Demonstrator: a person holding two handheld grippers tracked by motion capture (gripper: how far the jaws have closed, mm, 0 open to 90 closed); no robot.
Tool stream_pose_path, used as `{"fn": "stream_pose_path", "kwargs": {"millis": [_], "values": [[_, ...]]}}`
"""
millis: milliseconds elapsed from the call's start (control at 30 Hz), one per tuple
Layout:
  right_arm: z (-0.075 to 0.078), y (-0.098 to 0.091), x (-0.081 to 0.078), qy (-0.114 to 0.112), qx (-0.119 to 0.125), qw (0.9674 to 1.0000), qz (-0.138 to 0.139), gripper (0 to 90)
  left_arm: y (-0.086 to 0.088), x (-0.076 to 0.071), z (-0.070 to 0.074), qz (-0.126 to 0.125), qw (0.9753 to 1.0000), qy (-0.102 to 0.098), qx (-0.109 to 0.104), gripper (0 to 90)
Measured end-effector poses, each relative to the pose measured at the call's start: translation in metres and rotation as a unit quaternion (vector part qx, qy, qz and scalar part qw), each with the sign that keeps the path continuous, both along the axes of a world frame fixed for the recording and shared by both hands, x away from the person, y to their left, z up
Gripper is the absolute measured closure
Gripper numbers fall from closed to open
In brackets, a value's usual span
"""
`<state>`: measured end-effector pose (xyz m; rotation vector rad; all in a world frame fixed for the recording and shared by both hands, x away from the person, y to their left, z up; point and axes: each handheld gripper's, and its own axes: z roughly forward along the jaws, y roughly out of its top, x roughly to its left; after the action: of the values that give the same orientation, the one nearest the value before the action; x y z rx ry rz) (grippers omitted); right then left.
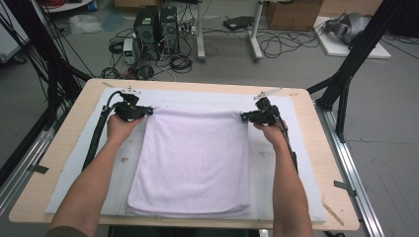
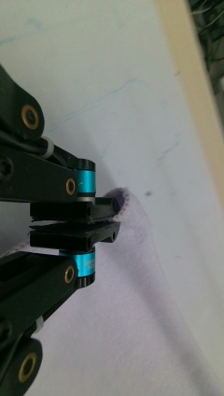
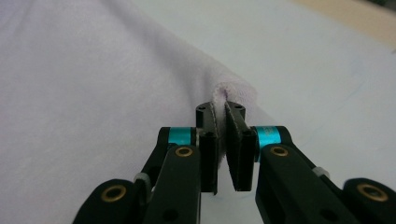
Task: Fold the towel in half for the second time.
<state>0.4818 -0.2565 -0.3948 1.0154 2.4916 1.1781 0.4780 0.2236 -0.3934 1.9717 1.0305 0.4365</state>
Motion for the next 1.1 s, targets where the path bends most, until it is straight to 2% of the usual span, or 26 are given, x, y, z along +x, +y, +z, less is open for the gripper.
{"fn": "stream_pose_path", "kwargs": {"millis": [133,200,233,300,333,367,433,500,567,633,767,800,833,933,1100], "values": [[0.042,-0.002,0.003,-0.046,0.012,0.9988,-0.009,84.6,0.004,0.002,0.042,0.001,0.9985,-0.055,-0.007,86.4],[0.061,-0.005,0.005,-0.062,0.022,0.9977,-0.014,84.6,0.005,0.003,0.060,0.000,0.9972,-0.073,-0.010,86.4],[0.068,-0.006,0.005,-0.069,0.020,0.9973,-0.015,84.6,0.006,0.004,0.070,0.000,0.9964,-0.083,-0.020,86.4],[0.082,-0.008,0.005,-0.078,0.027,0.9964,-0.016,84.5,0.005,0.003,0.078,-0.003,0.9951,-0.096,-0.021,86.4],[0.084,-0.009,0.005,-0.081,0.029,0.9962,-0.017,84.5,0.005,0.002,0.078,-0.004,0.9951,-0.097,-0.022,86.4],[0.084,-0.009,0.005,-0.079,0.031,0.9963,-0.016,84.4,0.005,0.002,0.076,-0.011,0.9957,-0.088,-0.024,86.4],[0.077,-0.010,0.004,-0.062,0.028,0.9976,-0.015,84.3,0.004,0.000,0.071,-0.023,0.9965,-0.079,-0.014,86.4],[0.070,-0.010,0.003,-0.047,0.026,0.9985,-0.007,84.2,0.003,-0.003,0.065,-0.031,0.9965,-0.075,-0.017,86.4],[0.064,-0.010,-0.001,-0.046,0.028,0.9986,-0.002,84.1,0.004,-0.008,0.058,-0.040,0.9969,-0.065,-0.017,86.4],[0.058,-0.014,-0.005,-0.032,0.054,0.9980,0.006,83.9,0.007,-0.013,0.055,-0.045,0.9966,-0.065,-0.024,86.4],[0.055,-0.017,-0.018,-0.033,0.077,0.9964,0.015,83.9,0.012,-0.027,0.054,-0.056,0.9955,-0.069,-0.033,86.3],[0.055,-0.017,-0.020,-0.026,0.079,0.9964,0.019,83.7,0.013,-0.031,0.054,-0.061,0.9952,-0.068,-0.036,86.3],[0.057,-0.017,-0.024,-0.026,0.074,0.9967,0.023,83.7,0.013,-0.036,0.053,-0.064,0.9946,-0.072,-0.038,86.3],[0.064,-0.013,-0.039,-0.047,0.078,0.9950,0.040,83.7,0.015,-0.050,0.049,-0.073,0.9939,-0.073,-0.039,86.4],[0.058,-0.010,-0.059,-0.041,0.071,0.9951,0.056,83.7,0.020,-0.073,0.041,-0.080,0.9930,-0.074,-0.045,86.3]]}}
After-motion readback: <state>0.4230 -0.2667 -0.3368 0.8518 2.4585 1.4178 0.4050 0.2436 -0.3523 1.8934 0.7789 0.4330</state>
